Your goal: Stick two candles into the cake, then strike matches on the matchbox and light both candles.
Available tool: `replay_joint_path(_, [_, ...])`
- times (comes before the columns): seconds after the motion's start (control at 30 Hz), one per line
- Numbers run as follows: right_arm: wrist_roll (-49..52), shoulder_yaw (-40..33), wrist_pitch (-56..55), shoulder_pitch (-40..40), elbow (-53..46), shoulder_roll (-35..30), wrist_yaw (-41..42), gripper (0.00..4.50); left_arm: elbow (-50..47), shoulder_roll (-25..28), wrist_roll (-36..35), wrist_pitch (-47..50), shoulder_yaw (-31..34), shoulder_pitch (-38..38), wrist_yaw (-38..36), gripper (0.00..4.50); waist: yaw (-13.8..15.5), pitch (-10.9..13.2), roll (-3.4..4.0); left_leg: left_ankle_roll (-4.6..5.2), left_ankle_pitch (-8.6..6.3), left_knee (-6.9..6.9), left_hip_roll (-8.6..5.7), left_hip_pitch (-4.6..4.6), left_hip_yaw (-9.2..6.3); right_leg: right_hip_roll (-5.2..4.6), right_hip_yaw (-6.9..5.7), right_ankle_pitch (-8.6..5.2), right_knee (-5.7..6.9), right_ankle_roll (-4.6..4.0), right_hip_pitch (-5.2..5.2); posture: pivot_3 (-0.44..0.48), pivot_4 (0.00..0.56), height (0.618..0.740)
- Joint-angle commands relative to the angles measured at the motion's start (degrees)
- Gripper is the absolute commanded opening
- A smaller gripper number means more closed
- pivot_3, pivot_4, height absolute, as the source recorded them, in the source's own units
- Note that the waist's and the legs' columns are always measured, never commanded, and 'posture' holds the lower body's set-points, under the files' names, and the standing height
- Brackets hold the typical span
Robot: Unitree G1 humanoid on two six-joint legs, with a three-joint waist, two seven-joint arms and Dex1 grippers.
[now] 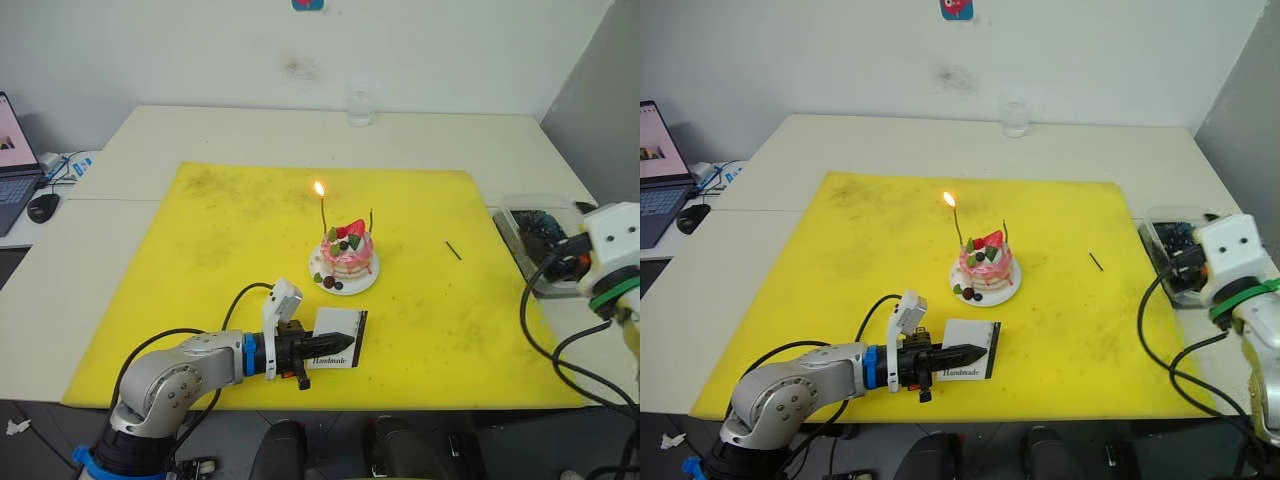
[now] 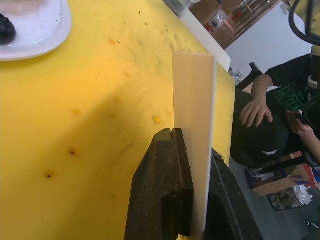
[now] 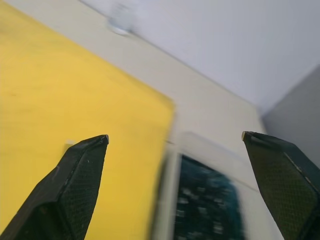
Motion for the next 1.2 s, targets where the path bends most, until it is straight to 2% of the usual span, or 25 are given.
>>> replay_joint_path(0.03, [4.2, 5.3, 3.3, -1.6, -1.2, 3.9, 0.3, 4.48, -2.0, 0.3, -0.9, -0.3, 0.8, -0.1, -0.5, 0.00, -0.1, 0.0, -0.01, 0.00, 0.00, 0.01, 0.01, 0.00, 0.00, 0.00, 0.01, 0.00, 0.00, 0.00, 0.00, 0.000, 0.150, 0.740])
replay_joint_path(0.23, [0.5, 11.5, 5.6, -7.9, 9.2, 7.5, -4.0, 4.48, -1.9, 0.3, -1.0, -0.4, 0.6, -0.5, -0.3, 0.00, 0.0, 0.0, 0.01, 0.01, 0.00, 0.02, -0.06, -0.02, 0.03, 0.01, 0.03, 0.01, 0.01, 0.01, -0.02, 0.000, 0.150, 0.740])
replay_joint_path(0.63, [-3.4, 14.4, 4.1, -15.6, 24.0, 12.6, -9.8, 4.48, -2.7, 0.1, -1.1, -0.6, 0.7, 0.5, 0.2, 0.00, -0.1, 0.0, 0.01, 0.01, 0.00, -0.01, -0.02, -0.04, 0.03, 0.04, 0.02, 0.01, 0.00, 0.00, -0.05, 0.000, 0.150, 0.740])
replay_joint_path(0.73, [-3.7, 14.4, 3.9, -16.6, 25.7, 13.7, -10.9, 3.91, -2.7, 0.0, -1.1, -0.6, 0.6, 0.5, 0.3, 0.00, -0.1, 0.0, 0.01, 0.01, 0.00, 0.01, -0.02, -0.03, 0.04, 0.04, 0.05, 0.02, 0.02, 0.01, -0.04, 0.000, 0.150, 0.740])
replay_joint_path(1.1, [-2.2, 14.5, 5.4, -15.8, 23.6, 15.2, -10.6, 0.03, -2.9, 0.2, -1.0, -0.7, 0.8, 0.7, 0.3, 0.00, -0.1, 0.0, 0.01, 0.01, 0.00, 0.01, -0.03, -0.03, 0.03, 0.04, 0.03, 0.03, 0.01, 0.02, -0.03, 0.000, 0.150, 0.740])
replay_joint_path(1.2, [-2.2, 14.7, 5.2, -15.3, 23.2, 15.4, -10.5, 0.03, -3.0, 0.3, -1.0, -0.7, 0.9, 0.7, 0.2, 0.00, -0.1, 0.0, 0.01, 0.01, 0.00, 0.00, -0.02, -0.03, 0.03, 0.04, 0.03, 0.03, 0.01, 0.02, -0.03, 0.000, 0.150, 0.740])
